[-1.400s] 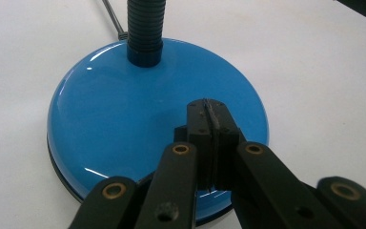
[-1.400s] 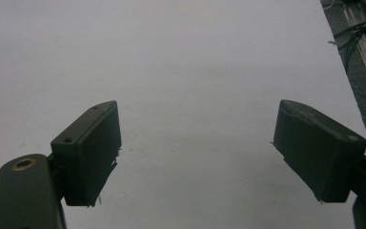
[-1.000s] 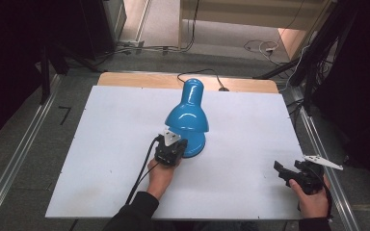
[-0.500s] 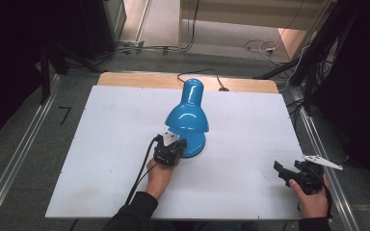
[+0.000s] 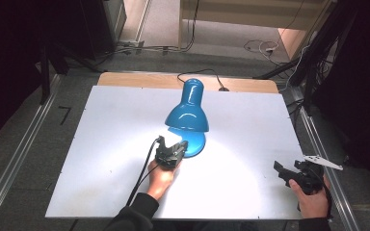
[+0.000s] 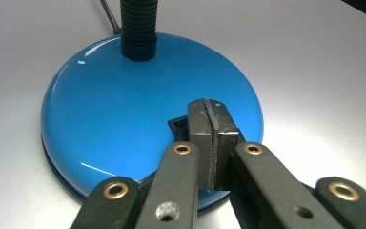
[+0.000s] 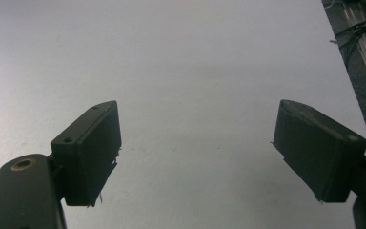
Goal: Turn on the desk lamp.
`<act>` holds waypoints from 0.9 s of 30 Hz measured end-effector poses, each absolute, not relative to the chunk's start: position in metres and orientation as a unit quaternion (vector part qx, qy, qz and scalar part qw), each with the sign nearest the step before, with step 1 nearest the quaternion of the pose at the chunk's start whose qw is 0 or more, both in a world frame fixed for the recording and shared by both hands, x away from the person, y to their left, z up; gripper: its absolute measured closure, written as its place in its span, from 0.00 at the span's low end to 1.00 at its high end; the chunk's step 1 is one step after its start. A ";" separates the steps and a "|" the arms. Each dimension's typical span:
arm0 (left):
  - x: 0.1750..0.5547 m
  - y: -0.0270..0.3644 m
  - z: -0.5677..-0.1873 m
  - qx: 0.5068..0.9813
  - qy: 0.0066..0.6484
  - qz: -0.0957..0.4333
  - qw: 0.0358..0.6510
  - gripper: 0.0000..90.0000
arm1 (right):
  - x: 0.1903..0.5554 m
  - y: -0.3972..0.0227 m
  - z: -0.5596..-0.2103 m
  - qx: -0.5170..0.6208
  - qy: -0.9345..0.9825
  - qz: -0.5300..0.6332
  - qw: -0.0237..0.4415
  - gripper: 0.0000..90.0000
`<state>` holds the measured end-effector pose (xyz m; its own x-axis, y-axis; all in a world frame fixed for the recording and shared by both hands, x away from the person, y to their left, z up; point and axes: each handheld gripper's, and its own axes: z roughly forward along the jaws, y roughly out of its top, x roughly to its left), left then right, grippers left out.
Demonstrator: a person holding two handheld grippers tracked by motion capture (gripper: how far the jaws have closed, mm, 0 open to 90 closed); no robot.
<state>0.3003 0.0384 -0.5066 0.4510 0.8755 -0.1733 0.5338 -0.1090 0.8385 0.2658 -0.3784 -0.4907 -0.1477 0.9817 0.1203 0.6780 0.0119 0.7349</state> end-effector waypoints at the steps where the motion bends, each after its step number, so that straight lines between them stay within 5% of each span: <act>1: 0.301 0.039 -0.506 0.719 0.491 0.186 0.455 1.00 | 0.266 -0.379 -0.491 0.615 0.676 0.341 0.222 0.17; 14: 0.297 0.050 -0.499 0.706 0.495 0.186 0.471 0.96 | 0.267 -0.379 -0.491 0.612 0.678 0.341 0.222 0.17; 21: 0.295 0.055 -0.493 0.702 0.498 0.185 0.474 0.85 | 0.267 -0.379 -0.492 0.614 0.678 0.340 0.220 0.17; 27: 0.291 0.059 -0.490 0.708 0.492 0.179 0.474 0.64 | 0.267 -0.379 -0.492 0.613 0.678 0.340 0.222 0.17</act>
